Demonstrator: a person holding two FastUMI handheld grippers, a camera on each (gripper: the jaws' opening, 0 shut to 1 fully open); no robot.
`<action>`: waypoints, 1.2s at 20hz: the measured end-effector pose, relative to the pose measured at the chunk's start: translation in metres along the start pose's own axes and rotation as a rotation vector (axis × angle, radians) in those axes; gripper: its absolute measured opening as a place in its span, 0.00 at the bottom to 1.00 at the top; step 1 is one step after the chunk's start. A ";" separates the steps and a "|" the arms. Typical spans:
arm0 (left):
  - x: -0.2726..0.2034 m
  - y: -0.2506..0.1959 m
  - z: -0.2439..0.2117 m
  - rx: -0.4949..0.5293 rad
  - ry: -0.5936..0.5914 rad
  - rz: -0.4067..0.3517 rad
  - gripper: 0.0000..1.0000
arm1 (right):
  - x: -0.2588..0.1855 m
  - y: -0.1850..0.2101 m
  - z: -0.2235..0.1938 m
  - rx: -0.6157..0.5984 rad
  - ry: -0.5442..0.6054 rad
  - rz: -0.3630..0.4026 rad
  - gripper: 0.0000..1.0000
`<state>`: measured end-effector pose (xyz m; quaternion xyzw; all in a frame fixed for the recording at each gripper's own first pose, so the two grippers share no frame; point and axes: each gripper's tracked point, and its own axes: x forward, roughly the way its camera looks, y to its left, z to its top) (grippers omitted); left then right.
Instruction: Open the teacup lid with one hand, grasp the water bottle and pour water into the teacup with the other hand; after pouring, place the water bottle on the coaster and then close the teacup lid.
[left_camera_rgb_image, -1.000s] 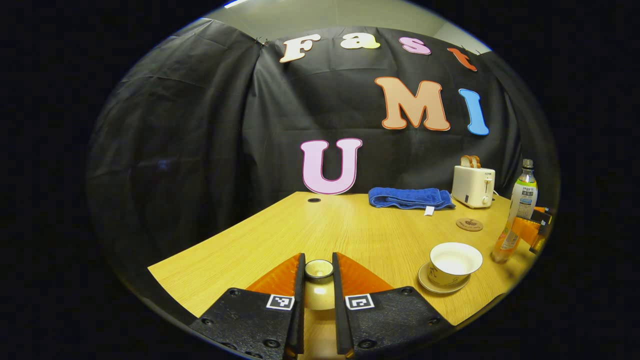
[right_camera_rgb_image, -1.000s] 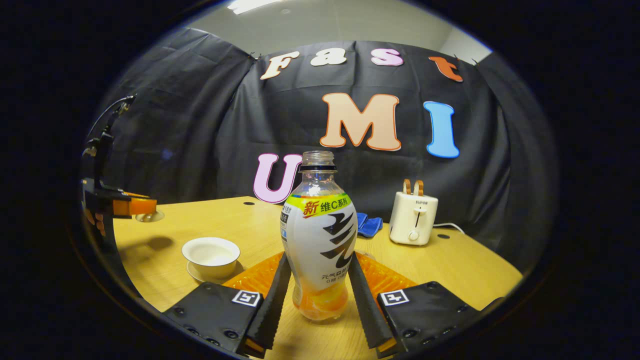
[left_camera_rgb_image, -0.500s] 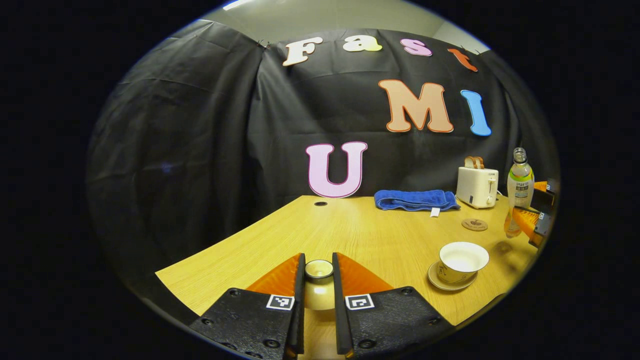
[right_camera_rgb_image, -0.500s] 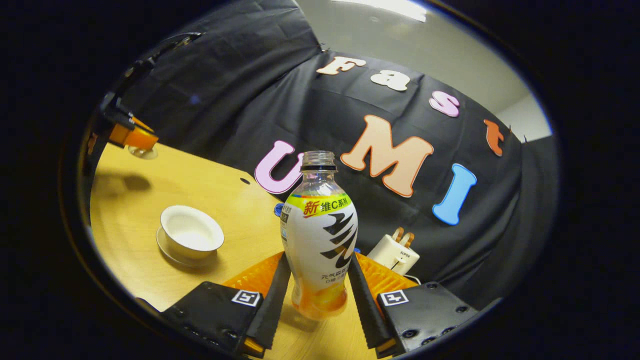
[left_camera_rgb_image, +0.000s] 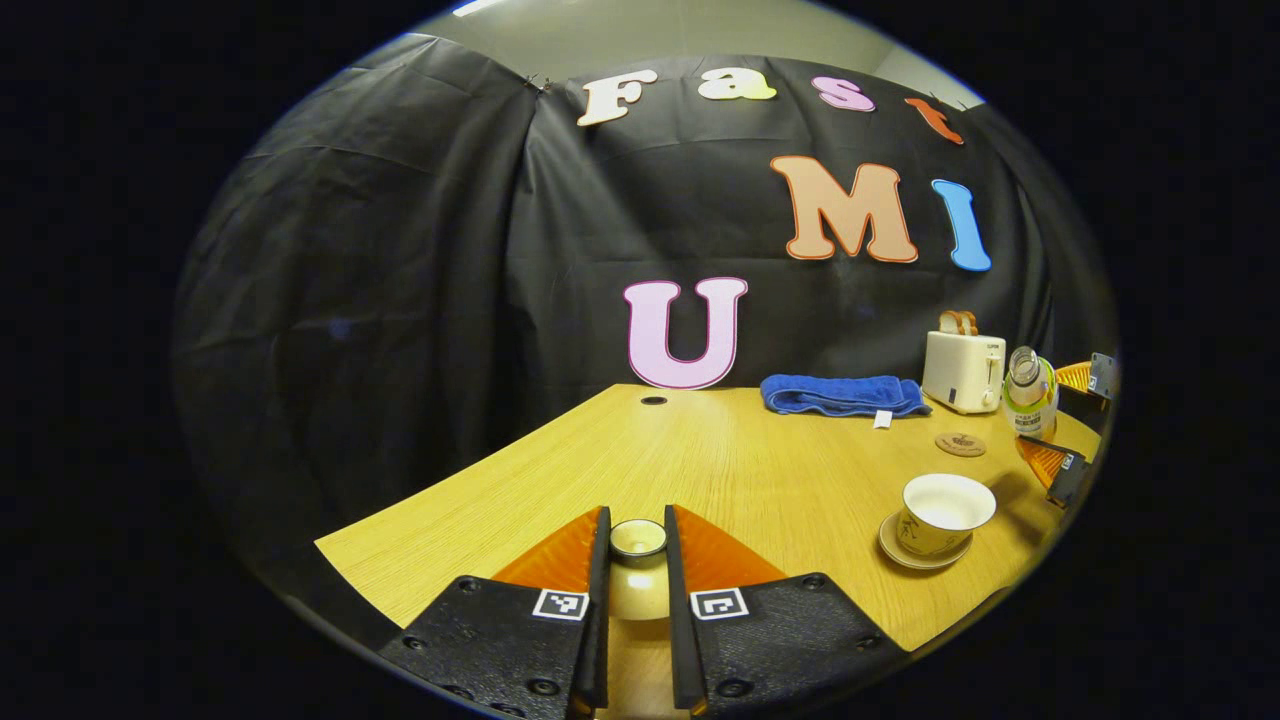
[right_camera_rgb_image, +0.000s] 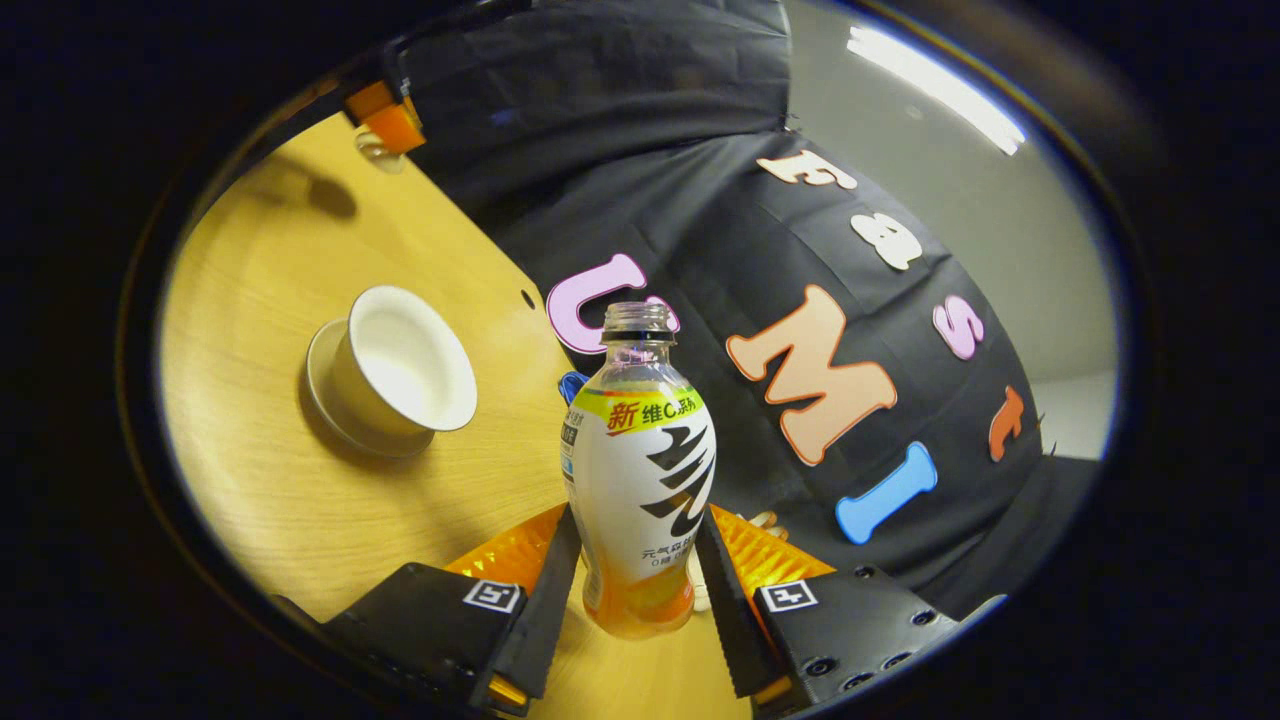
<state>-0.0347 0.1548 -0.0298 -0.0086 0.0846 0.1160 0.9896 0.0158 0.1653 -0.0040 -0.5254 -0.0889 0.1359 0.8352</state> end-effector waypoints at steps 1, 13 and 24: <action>0.000 0.001 -0.001 -0.001 0.002 -0.001 0.23 | -0.002 0.004 0.000 -0.052 -0.007 0.002 0.72; 0.005 0.007 -0.008 -0.020 0.017 -0.020 0.22 | 0.000 0.024 0.007 -0.462 -0.088 0.029 0.71; 0.005 0.005 -0.011 -0.055 0.026 -0.047 0.23 | 0.014 0.017 0.014 -0.715 -0.128 0.054 0.71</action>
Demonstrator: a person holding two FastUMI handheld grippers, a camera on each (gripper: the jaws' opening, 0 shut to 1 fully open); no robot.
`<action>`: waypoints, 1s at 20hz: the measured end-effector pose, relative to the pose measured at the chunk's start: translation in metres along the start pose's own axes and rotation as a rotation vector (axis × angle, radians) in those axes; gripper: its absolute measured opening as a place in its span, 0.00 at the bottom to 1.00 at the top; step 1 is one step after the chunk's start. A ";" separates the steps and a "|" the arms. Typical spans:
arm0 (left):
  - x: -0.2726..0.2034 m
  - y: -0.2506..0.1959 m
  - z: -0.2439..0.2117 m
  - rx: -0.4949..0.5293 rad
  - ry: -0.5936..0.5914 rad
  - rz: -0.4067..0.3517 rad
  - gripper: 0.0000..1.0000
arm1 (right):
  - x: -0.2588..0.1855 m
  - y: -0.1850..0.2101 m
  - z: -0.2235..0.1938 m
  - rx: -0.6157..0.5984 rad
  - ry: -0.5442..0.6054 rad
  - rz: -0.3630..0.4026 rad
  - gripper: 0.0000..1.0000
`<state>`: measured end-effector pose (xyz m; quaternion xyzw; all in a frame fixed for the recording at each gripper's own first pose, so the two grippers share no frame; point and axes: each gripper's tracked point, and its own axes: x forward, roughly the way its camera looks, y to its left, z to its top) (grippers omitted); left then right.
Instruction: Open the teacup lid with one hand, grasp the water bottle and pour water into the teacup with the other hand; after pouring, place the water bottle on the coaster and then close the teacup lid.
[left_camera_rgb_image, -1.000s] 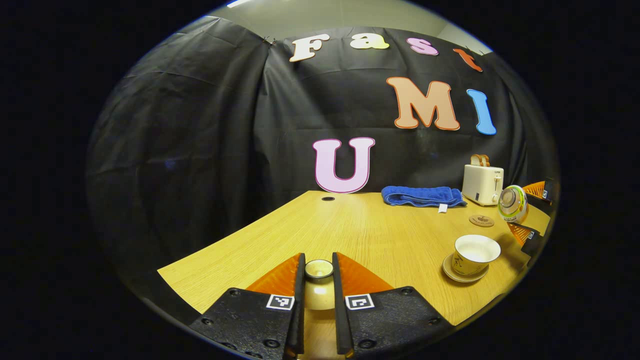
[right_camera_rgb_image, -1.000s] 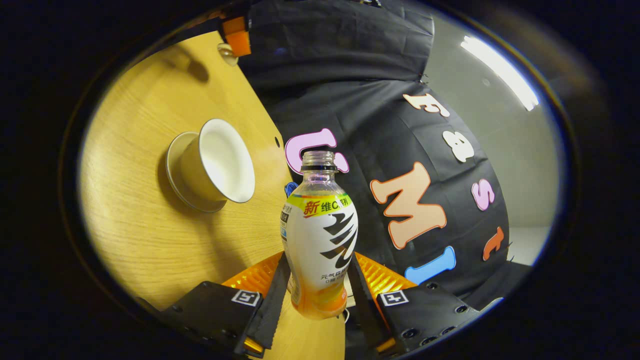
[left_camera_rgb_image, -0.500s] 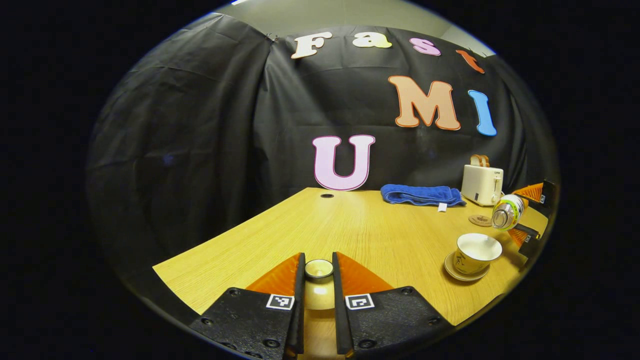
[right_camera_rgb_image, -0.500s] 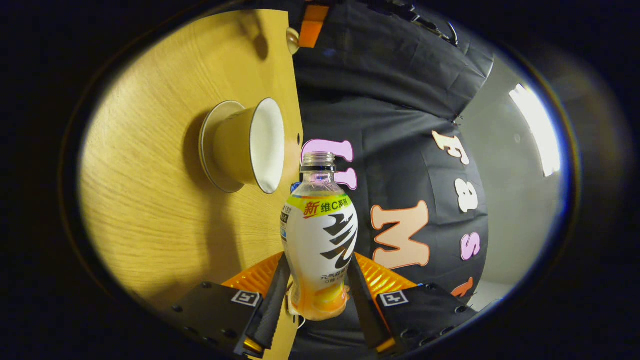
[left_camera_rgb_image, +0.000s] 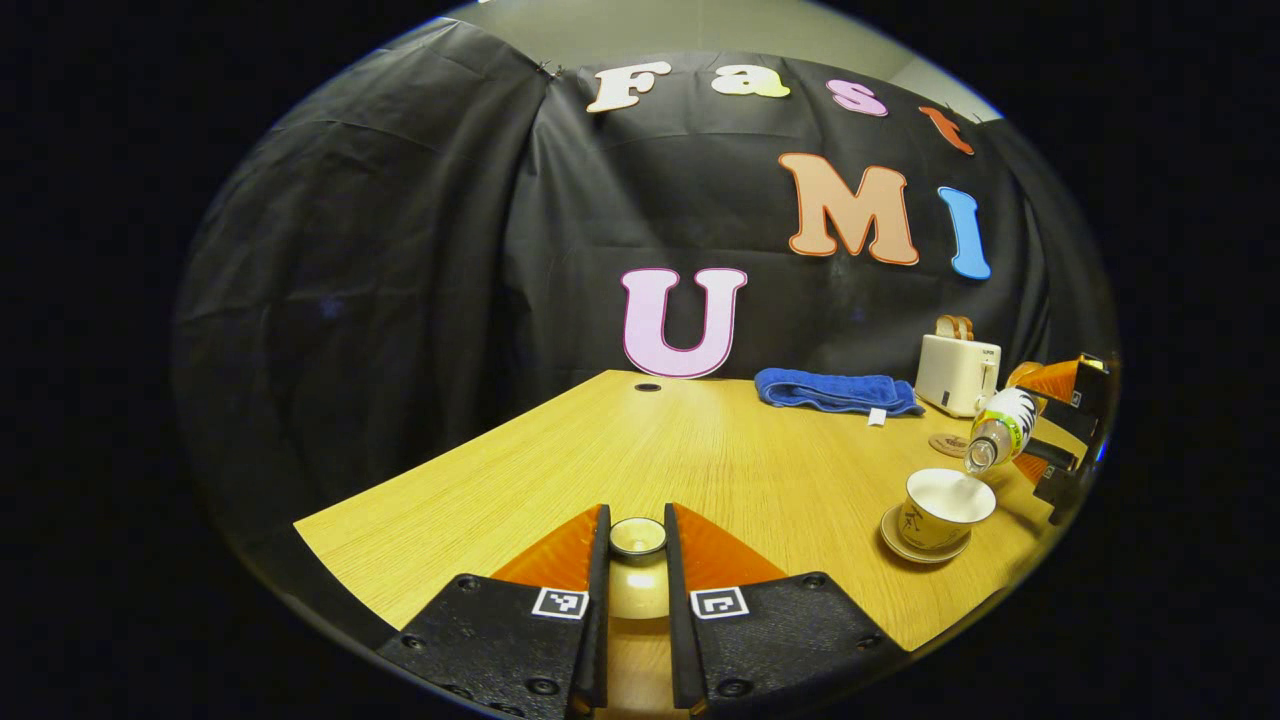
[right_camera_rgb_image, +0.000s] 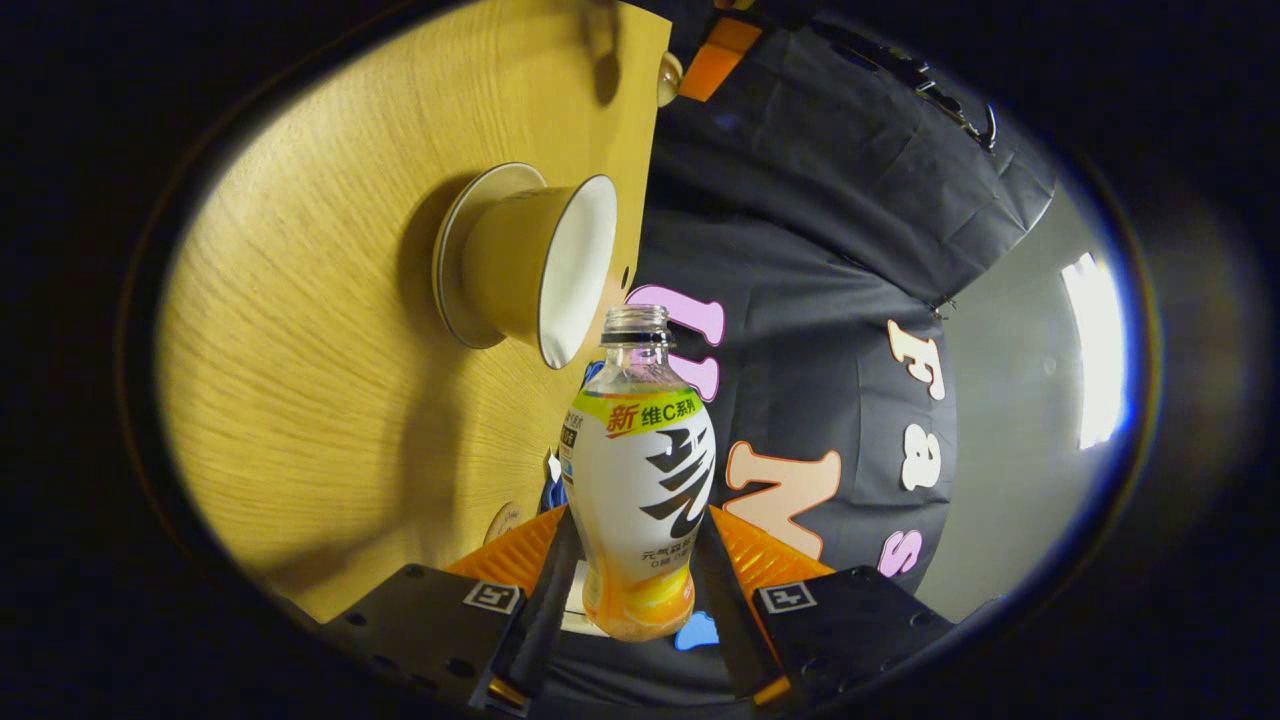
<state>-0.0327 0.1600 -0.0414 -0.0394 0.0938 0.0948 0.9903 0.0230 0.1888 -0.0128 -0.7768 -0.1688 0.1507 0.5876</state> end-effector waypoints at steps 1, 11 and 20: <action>0.001 0.000 0.000 -0.004 0.000 -0.003 0.22 | 0.000 -0.001 0.000 -0.019 -0.003 0.003 0.71; 0.004 -0.004 -0.005 -0.039 0.011 -0.036 0.23 | 0.003 -0.014 0.003 -0.211 -0.031 0.005 0.71; 0.004 -0.002 0.002 -0.046 0.000 -0.035 0.23 | 0.006 -0.023 0.011 -0.361 -0.087 -0.023 0.71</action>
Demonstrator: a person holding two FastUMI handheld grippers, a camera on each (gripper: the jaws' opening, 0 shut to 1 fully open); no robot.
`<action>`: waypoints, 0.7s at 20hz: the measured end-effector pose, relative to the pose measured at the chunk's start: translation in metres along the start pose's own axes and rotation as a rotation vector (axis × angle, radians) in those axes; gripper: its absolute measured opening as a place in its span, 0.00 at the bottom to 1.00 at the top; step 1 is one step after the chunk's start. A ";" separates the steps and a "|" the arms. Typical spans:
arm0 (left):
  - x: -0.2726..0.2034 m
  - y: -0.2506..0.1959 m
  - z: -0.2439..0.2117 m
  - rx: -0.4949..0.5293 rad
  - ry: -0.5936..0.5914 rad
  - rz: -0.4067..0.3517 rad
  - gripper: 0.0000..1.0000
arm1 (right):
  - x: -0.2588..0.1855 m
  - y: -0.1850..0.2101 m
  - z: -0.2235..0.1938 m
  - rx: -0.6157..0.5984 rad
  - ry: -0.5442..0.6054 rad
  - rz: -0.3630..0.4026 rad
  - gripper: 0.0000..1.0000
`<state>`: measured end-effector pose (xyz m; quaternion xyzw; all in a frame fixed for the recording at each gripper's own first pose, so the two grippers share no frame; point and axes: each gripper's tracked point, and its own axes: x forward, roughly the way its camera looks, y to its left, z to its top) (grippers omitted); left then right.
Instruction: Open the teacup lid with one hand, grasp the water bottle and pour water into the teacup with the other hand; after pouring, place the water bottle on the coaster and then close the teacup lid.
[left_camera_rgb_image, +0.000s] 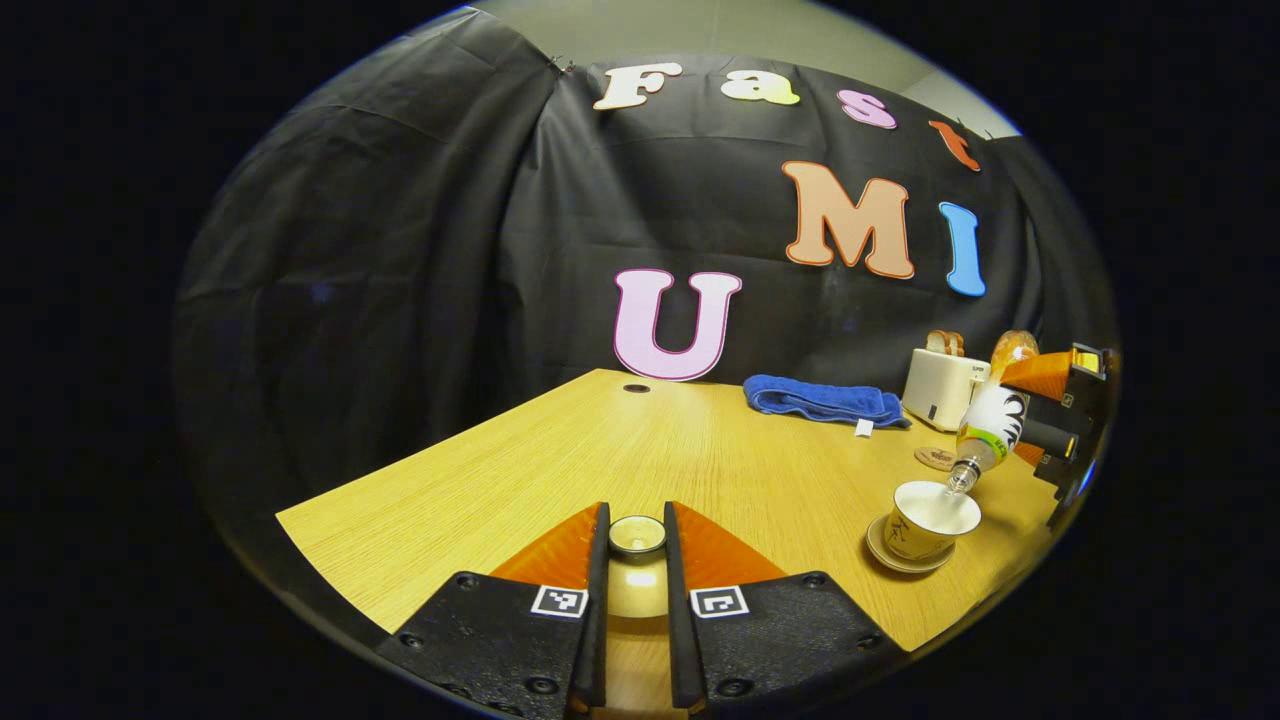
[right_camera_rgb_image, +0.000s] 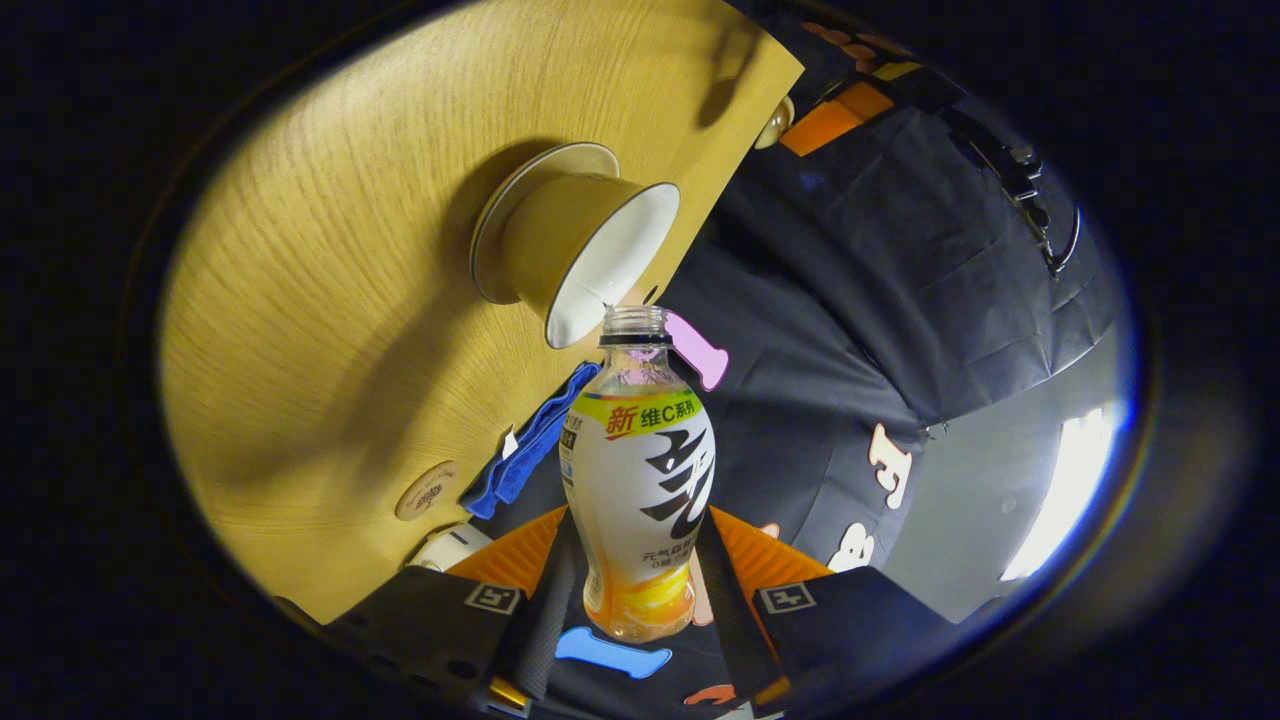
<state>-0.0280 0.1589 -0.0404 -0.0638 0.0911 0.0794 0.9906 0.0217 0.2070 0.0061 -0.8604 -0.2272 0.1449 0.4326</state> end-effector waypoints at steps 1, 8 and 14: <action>-0.001 -0.001 0.000 0.000 -0.002 0.000 0.23 | -0.001 0.001 0.000 0.017 0.003 0.006 0.71; -0.004 -0.012 0.011 0.014 -0.018 -0.010 0.23 | -0.004 0.022 -0.004 0.310 0.057 0.101 0.71; -0.004 -0.040 0.024 0.036 -0.034 -0.044 0.23 | -0.014 0.041 0.004 0.672 0.109 0.121 0.72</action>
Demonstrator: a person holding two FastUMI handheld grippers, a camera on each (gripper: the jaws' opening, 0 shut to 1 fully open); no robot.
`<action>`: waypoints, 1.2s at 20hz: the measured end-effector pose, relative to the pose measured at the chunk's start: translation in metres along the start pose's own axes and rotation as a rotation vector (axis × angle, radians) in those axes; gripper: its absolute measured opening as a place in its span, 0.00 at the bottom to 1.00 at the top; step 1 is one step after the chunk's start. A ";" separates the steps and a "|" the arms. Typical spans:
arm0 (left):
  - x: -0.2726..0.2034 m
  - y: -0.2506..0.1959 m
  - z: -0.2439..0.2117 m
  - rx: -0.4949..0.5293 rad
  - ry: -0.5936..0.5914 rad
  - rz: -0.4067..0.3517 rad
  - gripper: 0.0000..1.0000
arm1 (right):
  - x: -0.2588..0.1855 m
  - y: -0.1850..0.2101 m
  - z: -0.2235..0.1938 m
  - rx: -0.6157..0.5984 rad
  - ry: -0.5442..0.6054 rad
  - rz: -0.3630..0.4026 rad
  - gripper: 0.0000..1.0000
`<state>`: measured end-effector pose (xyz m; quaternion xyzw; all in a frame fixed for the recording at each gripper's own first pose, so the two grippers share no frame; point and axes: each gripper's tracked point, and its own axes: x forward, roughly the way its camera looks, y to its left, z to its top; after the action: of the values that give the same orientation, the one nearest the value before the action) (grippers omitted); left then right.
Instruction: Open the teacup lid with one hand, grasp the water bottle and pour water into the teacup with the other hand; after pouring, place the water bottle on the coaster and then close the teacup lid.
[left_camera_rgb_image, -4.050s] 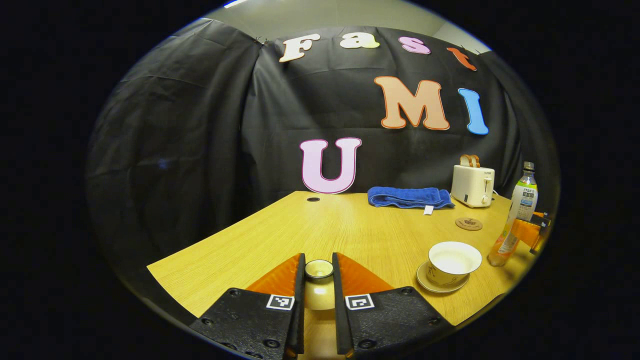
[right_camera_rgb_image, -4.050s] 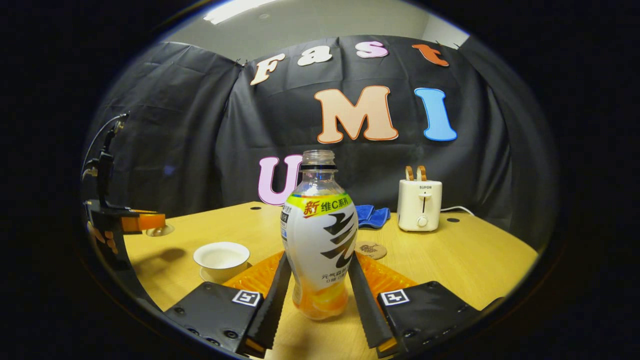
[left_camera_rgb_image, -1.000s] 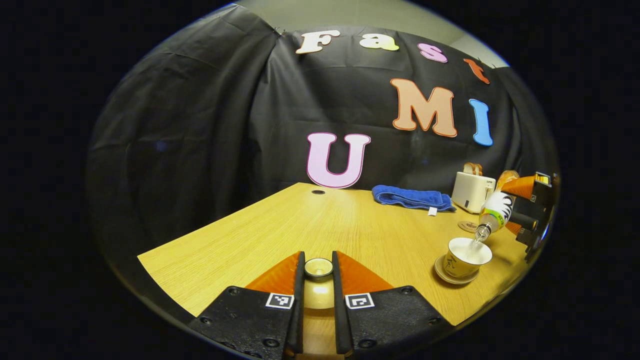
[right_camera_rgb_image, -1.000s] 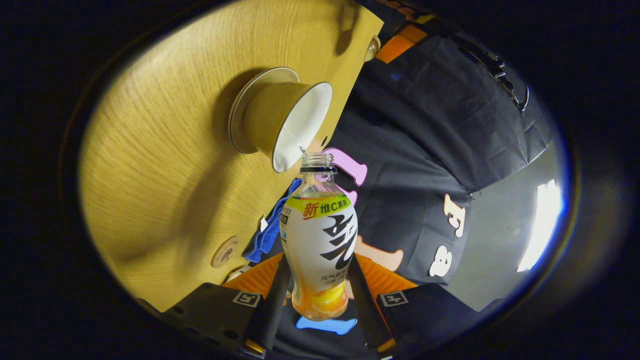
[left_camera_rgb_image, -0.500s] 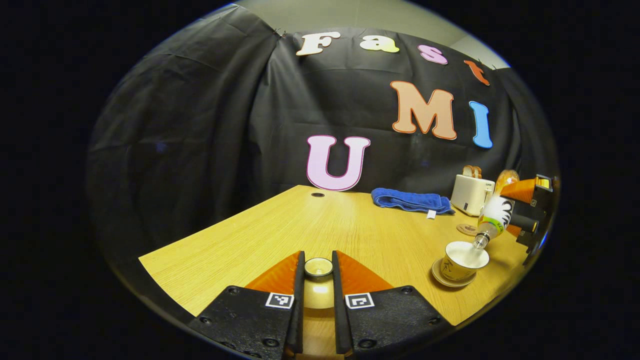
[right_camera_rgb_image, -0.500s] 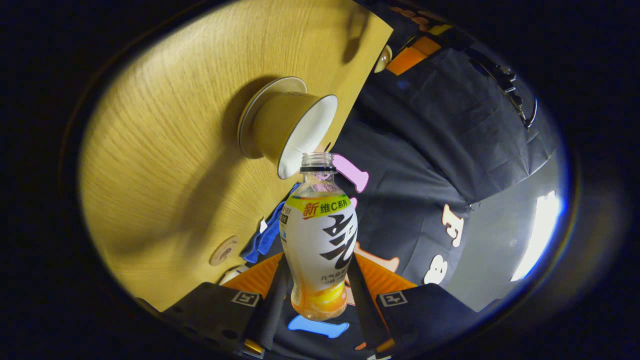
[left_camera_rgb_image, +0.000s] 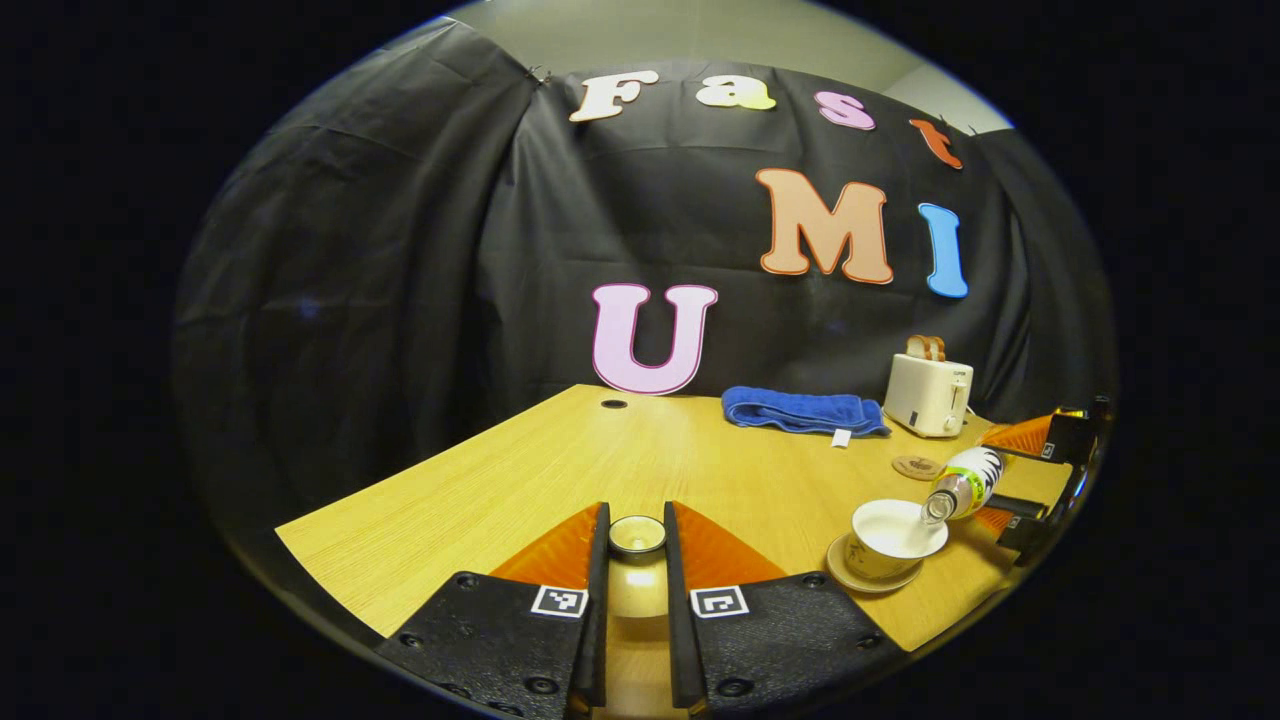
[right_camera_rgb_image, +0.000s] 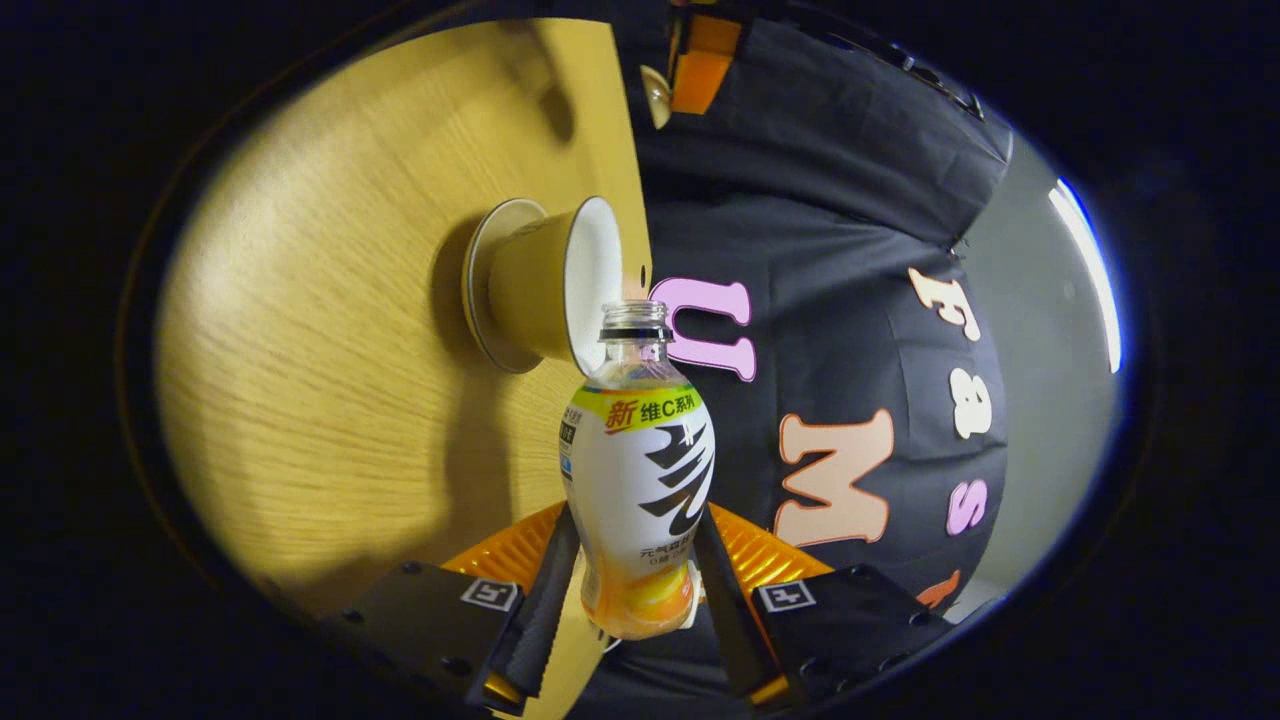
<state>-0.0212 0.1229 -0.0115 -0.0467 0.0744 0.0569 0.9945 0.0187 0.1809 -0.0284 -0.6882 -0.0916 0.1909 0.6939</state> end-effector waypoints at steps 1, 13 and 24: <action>0.001 -0.006 0.002 0.002 0.000 -0.007 0.23 | -0.003 0.004 0.001 0.063 -0.002 0.005 0.71; 0.011 -0.054 0.017 0.031 -0.020 -0.087 0.23 | 0.007 -0.019 -0.014 0.813 0.014 0.069 0.70; 0.016 -0.078 0.020 0.012 -0.027 -0.157 0.23 | 0.059 -0.060 -0.073 1.247 0.056 -0.064 0.71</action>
<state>0.0065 0.0490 0.0127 -0.0456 0.0575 -0.0212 0.9971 0.1097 0.1382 0.0206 -0.1552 0.0348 0.1696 0.9726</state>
